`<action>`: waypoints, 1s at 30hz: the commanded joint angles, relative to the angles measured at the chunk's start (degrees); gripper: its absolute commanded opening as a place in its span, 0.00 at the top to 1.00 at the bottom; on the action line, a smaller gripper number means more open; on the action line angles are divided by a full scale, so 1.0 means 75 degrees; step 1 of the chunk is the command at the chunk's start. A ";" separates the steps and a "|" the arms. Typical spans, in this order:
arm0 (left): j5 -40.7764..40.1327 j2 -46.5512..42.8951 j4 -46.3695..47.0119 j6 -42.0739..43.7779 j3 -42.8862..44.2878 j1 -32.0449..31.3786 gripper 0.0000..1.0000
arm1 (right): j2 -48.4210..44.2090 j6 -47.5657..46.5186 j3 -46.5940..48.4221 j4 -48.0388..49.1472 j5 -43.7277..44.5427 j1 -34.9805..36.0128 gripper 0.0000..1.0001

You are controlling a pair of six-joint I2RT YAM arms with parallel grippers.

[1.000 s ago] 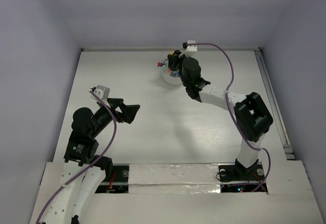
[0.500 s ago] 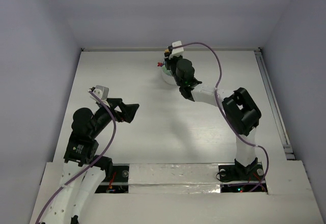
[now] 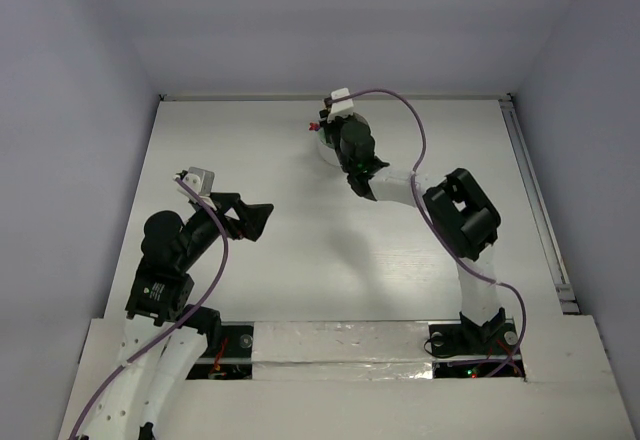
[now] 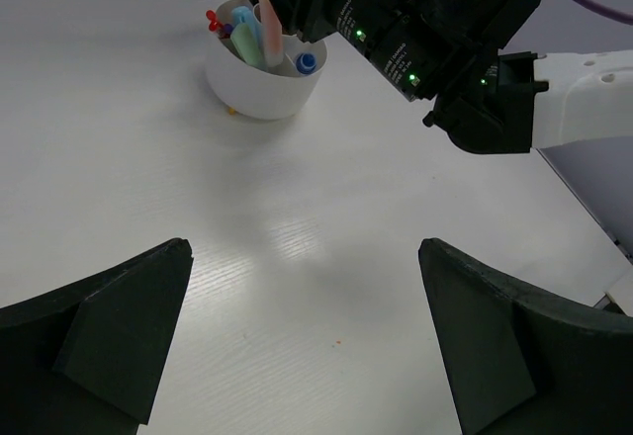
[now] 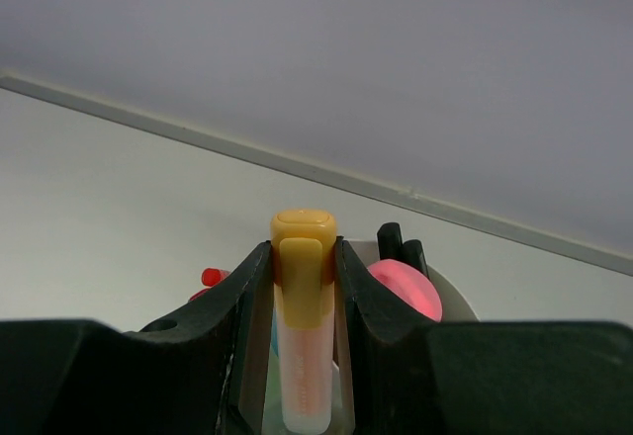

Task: Sort the stationery into containers
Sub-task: Place the pen in the storage box, then reset both arms

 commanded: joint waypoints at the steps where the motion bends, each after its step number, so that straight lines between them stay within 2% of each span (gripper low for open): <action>1: -0.0010 0.0026 0.0269 0.0054 0.0179 -0.0032 0.01 | 0.0006 -0.0088 0.0067 0.0757 0.0232 0.0028 1.00; 5: 0.0002 0.0026 0.0269 0.0043 0.0179 -0.0032 0.01 | -0.0052 0.0076 -0.0155 0.0908 0.0313 0.0028 0.98; 8: 0.0002 0.0038 0.0280 0.0043 0.0167 -0.0032 0.01 | -0.0157 0.0099 -0.0366 0.1095 0.0349 0.0028 0.86; 9: 0.0002 0.0038 0.0280 0.0043 0.0167 -0.0032 0.01 | -0.0204 0.0146 -0.0448 0.1189 0.0349 0.0028 0.74; 12: 0.0002 0.0026 0.0280 0.0043 0.0167 -0.0032 0.01 | -0.0438 0.0309 -0.0659 0.1191 0.0279 0.0028 0.55; 14: -0.0010 0.0026 0.0280 0.0043 0.0179 -0.0032 0.01 | -0.0590 0.0404 -0.0695 0.1039 0.0173 0.0028 0.48; 15: -0.0021 0.0014 0.0280 0.0031 0.0179 -0.0032 0.01 | -0.0626 0.0474 -0.0695 0.0980 0.0162 0.0028 0.40; 18: -0.0021 -0.0009 0.0292 0.0031 0.0179 -0.0032 0.01 | -0.0848 0.0638 -0.0718 0.0745 0.0138 0.0028 0.26; 21: -0.0021 -0.0032 0.0292 0.0031 0.0202 0.0038 0.01 | -0.1315 0.0895 -0.0928 0.0581 0.0091 0.0028 0.15; 24: -0.0033 -0.0033 0.0292 0.0043 0.0226 0.0038 0.01 | -0.1913 0.1165 -0.1360 0.0359 0.0161 0.0028 0.09; 30: 0.0084 -0.0219 0.0409 0.0078 0.0296 0.0109 0.01 | -0.4560 0.2358 -0.2884 0.0042 0.0431 0.0028 0.05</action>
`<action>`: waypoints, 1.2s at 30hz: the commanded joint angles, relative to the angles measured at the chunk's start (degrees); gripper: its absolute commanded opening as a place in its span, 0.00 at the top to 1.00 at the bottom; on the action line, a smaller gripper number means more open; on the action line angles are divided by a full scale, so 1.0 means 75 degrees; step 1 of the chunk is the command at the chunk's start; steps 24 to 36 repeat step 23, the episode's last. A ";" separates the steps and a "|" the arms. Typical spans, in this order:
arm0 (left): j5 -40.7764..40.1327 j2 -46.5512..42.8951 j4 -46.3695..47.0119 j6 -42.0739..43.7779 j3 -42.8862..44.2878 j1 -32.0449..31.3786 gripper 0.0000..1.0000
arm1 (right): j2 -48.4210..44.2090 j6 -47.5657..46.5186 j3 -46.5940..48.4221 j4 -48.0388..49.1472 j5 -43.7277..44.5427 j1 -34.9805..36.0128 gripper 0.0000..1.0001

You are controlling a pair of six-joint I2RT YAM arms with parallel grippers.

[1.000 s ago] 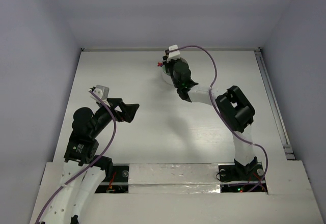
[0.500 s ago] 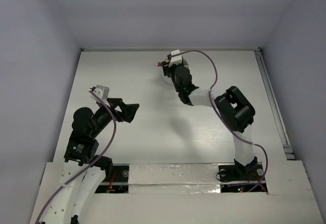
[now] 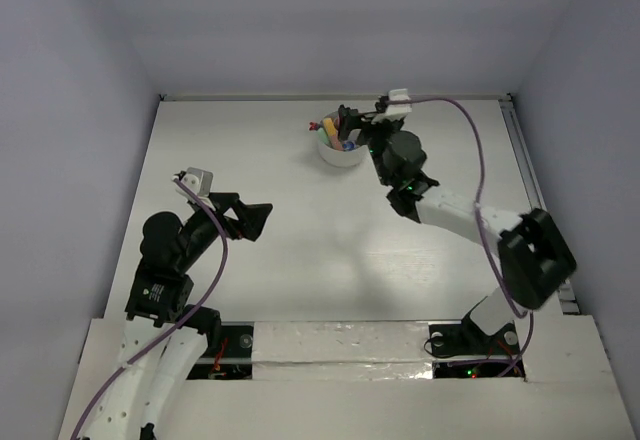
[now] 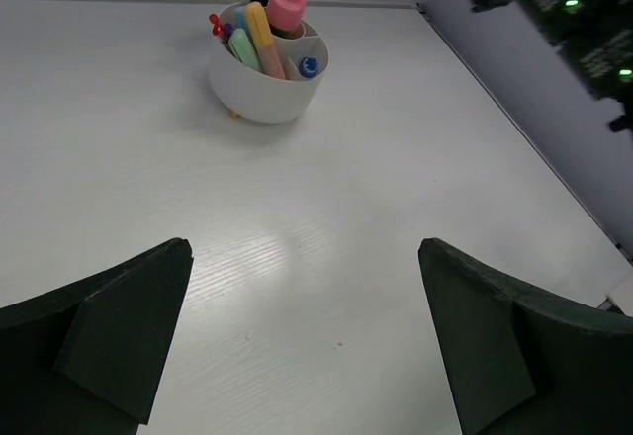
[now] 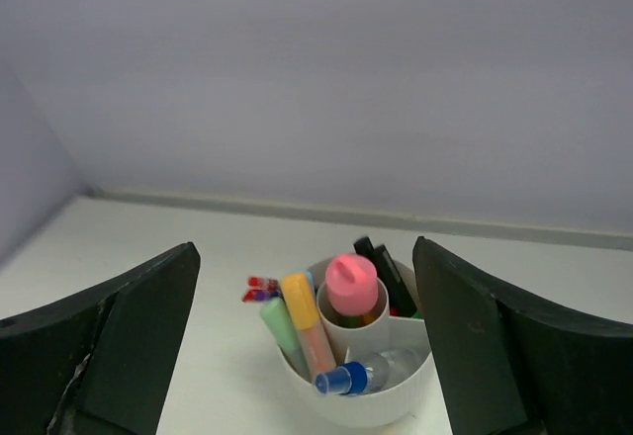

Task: Sort the stationery into containers
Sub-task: Reset both arms

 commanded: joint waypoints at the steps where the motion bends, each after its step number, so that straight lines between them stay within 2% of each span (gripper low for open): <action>1: 0.0105 -0.0229 0.0450 0.0078 0.0296 0.0047 0.01 | -0.1624 0.0996 -0.0949 0.0068 0.0285 0.0028 0.05; 2: 0.0128 -0.0252 0.0543 0.0055 0.0319 0.0047 0.01 | -0.2464 0.1149 -0.1197 -0.0060 0.0320 0.0028 0.05; 4: 0.0140 -0.0334 0.0731 -0.0050 0.0366 0.0047 0.01 | -0.3312 0.1408 -0.1725 -0.0050 0.0320 0.0028 0.03; 5: 0.0163 -0.0358 0.0940 -0.0213 0.0401 0.0047 0.01 | -0.4070 0.1408 -0.2191 -0.0015 0.0460 0.0028 0.02; 7: 0.0455 -0.0381 0.1467 -0.0846 0.0553 0.0047 0.01 | -0.4789 0.1408 -0.2523 -0.0177 0.0880 0.0028 0.01; 9: 0.0749 -0.0335 0.2194 -0.1244 0.0856 0.0047 0.01 | -0.5852 0.1466 -0.2874 -0.0878 0.1244 0.0028 0.01; 12: 0.0551 -0.0288 0.2290 -0.1328 0.1372 0.0047 0.01 | -0.7165 0.1595 -0.3062 -0.1407 0.1200 0.0028 0.00; 16: 0.0187 -0.0370 0.2407 -0.1375 0.1655 0.0047 0.01 | -0.8223 0.1981 -0.3110 -0.2287 0.0977 0.0028 0.00; 20: 0.0210 -0.0253 0.2326 -0.1364 0.1936 0.0047 0.01 | -0.8682 0.2064 -0.3239 -0.2556 0.1140 0.0028 0.00; 36: 0.0234 -0.0171 0.2208 -0.1398 0.1902 0.0047 0.01 | -0.8672 0.2111 -0.3181 -0.2767 0.1152 0.0028 0.00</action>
